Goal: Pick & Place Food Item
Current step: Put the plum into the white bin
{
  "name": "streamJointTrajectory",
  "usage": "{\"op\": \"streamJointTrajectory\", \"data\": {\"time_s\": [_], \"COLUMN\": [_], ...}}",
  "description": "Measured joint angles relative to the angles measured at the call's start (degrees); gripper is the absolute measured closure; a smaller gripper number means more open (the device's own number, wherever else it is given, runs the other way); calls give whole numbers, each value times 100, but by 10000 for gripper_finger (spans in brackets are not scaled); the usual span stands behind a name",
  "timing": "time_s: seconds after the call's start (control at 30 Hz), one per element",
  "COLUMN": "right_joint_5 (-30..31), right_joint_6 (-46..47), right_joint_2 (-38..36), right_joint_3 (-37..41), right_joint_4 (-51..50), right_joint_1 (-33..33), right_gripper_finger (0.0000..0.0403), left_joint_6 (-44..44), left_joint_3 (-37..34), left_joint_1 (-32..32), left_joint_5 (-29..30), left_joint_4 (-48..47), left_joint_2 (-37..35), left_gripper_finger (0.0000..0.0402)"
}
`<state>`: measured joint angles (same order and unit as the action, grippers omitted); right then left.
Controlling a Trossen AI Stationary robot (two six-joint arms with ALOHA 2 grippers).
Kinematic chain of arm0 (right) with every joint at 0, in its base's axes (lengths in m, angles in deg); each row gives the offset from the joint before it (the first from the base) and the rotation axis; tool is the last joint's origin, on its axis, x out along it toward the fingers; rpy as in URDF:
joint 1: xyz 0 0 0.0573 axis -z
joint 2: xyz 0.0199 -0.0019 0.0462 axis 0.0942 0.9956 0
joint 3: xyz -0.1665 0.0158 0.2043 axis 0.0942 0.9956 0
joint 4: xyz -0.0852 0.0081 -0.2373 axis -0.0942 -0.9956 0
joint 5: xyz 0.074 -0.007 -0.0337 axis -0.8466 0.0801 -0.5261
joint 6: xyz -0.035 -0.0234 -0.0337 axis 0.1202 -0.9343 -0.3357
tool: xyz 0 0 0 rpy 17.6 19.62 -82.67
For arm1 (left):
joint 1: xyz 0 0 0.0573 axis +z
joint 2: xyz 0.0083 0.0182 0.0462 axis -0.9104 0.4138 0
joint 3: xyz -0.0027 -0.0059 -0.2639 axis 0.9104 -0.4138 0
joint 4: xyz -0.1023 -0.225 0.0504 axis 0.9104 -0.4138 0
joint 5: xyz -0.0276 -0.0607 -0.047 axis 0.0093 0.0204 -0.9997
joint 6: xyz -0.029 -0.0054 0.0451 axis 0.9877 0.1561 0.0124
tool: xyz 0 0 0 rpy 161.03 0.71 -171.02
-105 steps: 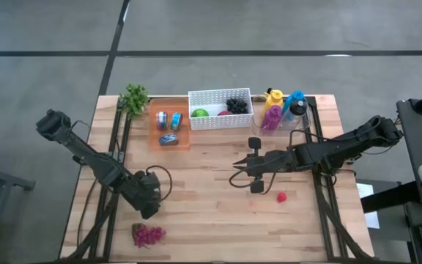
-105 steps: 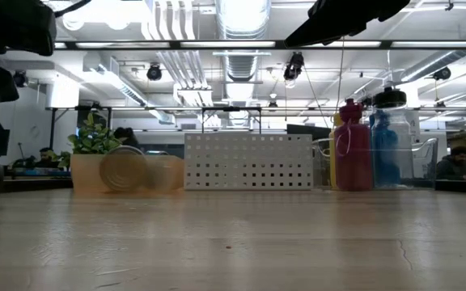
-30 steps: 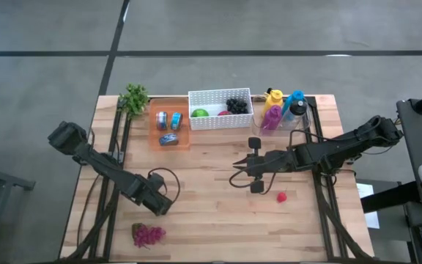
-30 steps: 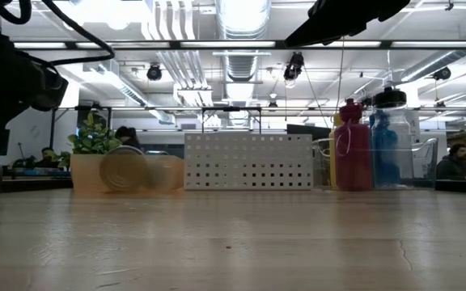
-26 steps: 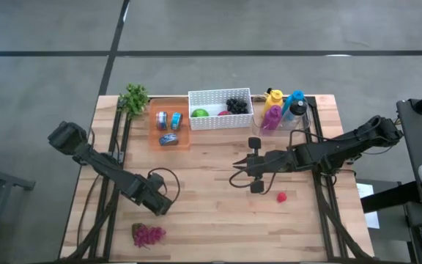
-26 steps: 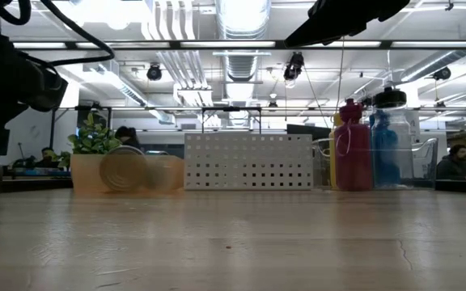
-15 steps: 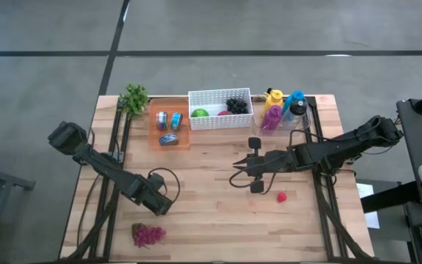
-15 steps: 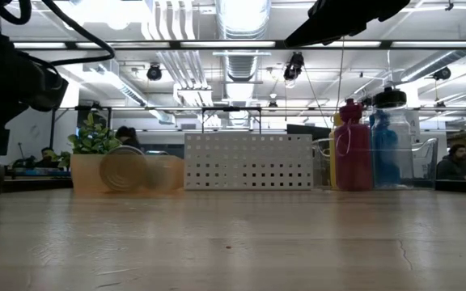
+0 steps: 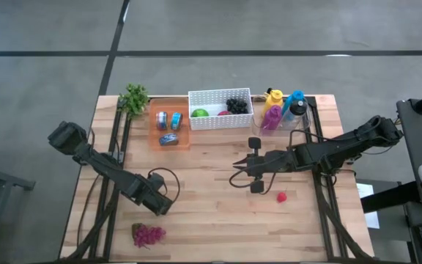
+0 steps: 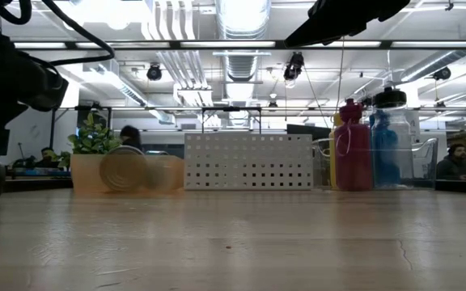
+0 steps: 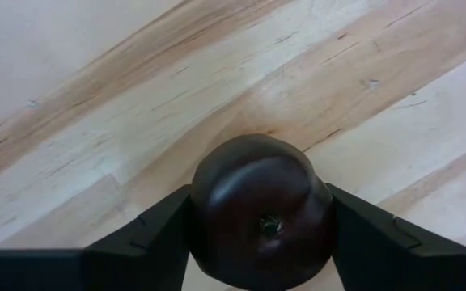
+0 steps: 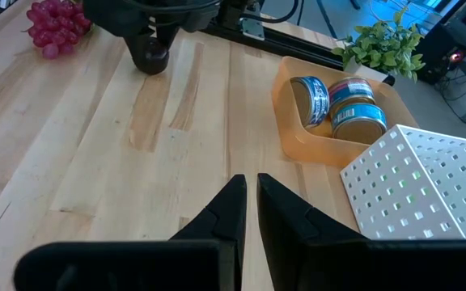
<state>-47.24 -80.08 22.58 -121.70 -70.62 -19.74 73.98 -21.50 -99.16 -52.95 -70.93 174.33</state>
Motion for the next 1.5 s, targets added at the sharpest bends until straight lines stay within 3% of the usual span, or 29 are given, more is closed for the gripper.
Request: {"op": "streamJointTrajectory", "data": {"time_s": [0.7, 1.13, 1.5], "right_joint_5": [0, 0, 0], "right_joint_6": [0, 0, 61], "right_joint_2": [0, 0, 0], "right_joint_3": [0, 0, 0], "right_joint_4": [0, 1, -4], "right_joint_1": [0, 0, -1], "right_gripper_finger": [374, 374, 374], "left_joint_6": [-16, -1489, -3743], "left_joint_3": [299, 1570, 2701], "left_joint_1": [139, 1010, 2600], "left_joint_5": [139, 399, 454], "left_joint_4": [-86, -771, -995], "left_joint_2": [-9, -49, -50], "left_gripper_finger": [187, 188, 190]}}
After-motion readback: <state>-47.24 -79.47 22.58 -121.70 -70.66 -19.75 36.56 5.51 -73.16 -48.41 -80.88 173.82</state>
